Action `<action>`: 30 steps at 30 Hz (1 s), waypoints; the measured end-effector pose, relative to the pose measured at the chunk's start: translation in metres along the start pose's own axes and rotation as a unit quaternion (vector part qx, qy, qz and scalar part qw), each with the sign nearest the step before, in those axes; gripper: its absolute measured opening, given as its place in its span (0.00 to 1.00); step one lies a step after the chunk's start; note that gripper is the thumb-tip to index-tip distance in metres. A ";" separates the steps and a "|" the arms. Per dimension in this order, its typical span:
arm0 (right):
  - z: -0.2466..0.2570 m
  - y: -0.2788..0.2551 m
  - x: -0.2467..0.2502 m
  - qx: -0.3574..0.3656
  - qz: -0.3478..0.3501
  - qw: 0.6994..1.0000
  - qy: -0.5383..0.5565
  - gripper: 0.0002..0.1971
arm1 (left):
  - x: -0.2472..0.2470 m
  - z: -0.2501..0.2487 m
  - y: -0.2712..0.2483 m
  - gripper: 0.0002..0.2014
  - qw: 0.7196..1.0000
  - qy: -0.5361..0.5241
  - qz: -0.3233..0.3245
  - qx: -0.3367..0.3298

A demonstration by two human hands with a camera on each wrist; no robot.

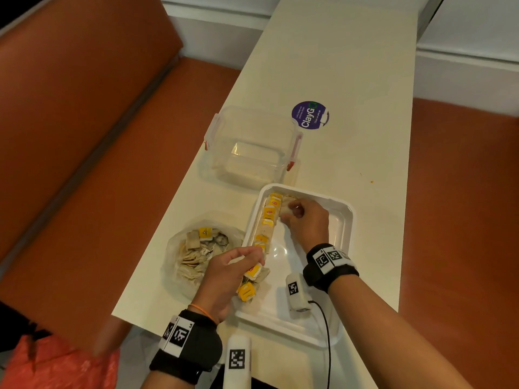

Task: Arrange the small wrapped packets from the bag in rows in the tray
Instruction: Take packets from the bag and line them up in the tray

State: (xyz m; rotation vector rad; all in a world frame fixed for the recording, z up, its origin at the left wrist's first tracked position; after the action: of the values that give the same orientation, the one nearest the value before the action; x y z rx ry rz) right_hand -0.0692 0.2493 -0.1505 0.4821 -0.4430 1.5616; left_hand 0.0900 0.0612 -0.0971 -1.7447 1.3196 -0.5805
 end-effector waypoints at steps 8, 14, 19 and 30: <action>0.022 -0.008 0.013 -0.014 0.003 1.000 -0.015 0.13 | -0.004 -0.004 -0.001 0.14 1.000 -0.019 0.009 0.001; 0.097 -0.055 0.034 0.026 0.165 0.978 0.126 0.04 | -0.011 -0.010 -0.006 0.23 0.983 -0.159 0.092 0.028; 0.131 -0.094 0.052 0.086 0.255 0.958 0.095 0.14 | -0.021 -0.021 -0.019 0.16 0.968 -0.182 0.170 0.007; 0.153 -0.108 0.049 0.192 0.273 0.942 -0.034 0.16 | -0.032 -0.007 -0.030 0.31 0.973 -0.103 0.203 0.029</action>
State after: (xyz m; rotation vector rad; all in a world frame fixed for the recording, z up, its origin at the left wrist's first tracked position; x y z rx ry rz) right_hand 0.0421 0.2102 0.0031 0.7581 -0.3387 2.1934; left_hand 0.0906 0.0910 -0.0641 -1.3906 1.4408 -0.1976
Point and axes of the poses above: each hand's wrist, its own y-axis towards the middle knuckle, its own x-axis out of the back of the hand, z = x × y, the point moved 8 cm from there along y, towards the middle knuckle, and after that the axes turned 14 degrees about x, right-handed, at the moved point
